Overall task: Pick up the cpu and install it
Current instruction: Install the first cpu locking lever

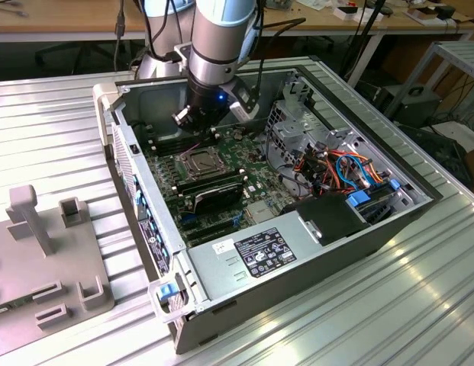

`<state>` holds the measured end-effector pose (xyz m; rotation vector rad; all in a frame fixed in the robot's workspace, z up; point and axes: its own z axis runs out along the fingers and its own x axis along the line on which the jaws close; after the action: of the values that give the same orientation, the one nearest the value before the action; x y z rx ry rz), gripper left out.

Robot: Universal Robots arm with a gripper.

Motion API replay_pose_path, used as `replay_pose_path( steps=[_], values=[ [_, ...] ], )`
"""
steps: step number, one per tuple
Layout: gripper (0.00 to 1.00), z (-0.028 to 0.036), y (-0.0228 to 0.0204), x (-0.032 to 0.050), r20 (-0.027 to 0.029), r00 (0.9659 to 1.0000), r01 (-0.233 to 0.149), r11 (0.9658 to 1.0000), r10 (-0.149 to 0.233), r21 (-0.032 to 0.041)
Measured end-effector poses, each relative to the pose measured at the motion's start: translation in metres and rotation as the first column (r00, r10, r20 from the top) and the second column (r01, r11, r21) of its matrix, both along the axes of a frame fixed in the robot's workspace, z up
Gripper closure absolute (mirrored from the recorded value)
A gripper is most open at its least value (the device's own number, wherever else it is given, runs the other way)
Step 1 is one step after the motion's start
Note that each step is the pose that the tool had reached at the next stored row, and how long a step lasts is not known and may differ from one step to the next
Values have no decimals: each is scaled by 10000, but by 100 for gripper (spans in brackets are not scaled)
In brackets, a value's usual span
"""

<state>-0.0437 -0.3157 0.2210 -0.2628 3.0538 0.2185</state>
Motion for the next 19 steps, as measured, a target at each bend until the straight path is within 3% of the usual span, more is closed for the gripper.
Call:
replay_pose_path(
  steps=[9, 19],
  values=[
    [89, -100, -1, 37, -1, 10000, 0, 10000, 0, -16],
    [89, -155, -2, 71, -1, 10000, -1, 10000, 1, -43]
  ],
)
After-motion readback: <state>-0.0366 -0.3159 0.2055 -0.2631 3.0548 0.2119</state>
